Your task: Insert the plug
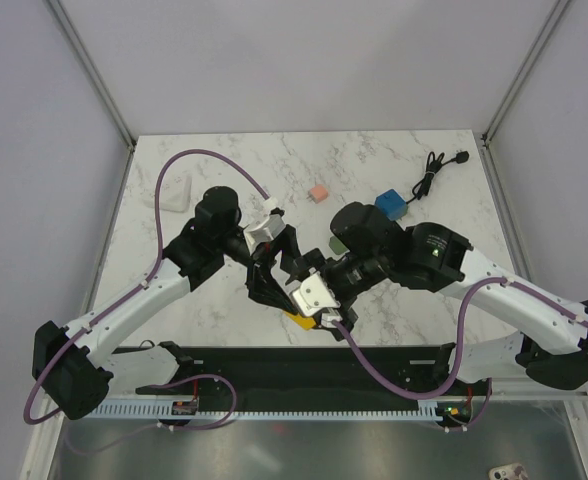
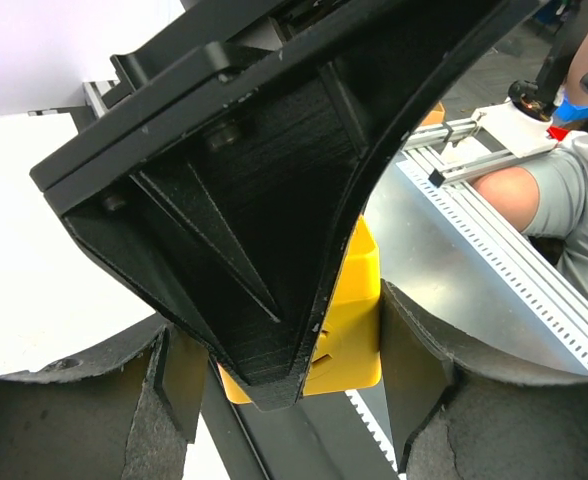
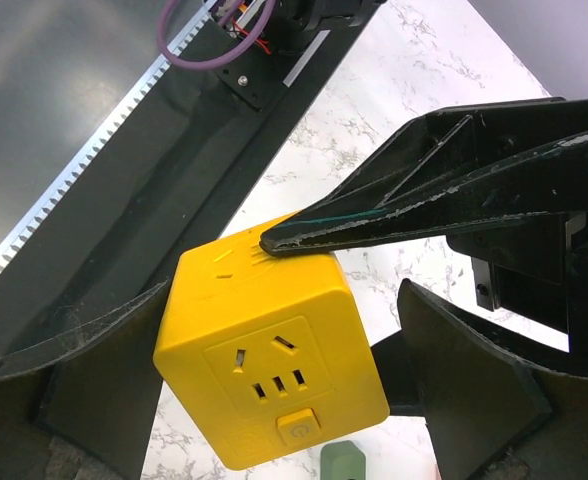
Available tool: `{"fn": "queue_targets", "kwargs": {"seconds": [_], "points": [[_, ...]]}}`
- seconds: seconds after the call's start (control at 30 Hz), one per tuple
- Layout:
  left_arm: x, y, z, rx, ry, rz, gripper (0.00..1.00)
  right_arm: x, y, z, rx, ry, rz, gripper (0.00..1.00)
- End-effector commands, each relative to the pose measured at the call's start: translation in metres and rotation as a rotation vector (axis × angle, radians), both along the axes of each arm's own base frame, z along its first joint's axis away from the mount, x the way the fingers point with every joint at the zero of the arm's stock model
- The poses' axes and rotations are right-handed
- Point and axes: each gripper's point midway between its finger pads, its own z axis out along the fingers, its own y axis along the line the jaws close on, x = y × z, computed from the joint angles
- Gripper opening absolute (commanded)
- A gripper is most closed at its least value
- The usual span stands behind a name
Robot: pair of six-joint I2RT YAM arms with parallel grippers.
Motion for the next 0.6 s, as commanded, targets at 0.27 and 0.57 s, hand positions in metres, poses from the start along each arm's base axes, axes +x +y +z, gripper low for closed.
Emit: {"fn": "queue_targets", "kwargs": {"seconds": [0.27, 0.57], "points": [[-0.046, 0.041, 0.023, -0.093, -0.029, -0.354, 0.02, 0.019, -0.005, -0.002, 0.036, -0.184, 0.001, 0.96], [-0.044, 0.039, 0.025, -0.094, -0.03, -0.353, 0.02, 0.022, -0.006, -0.013, 0.042, -0.223, 0.007, 0.74]]}}
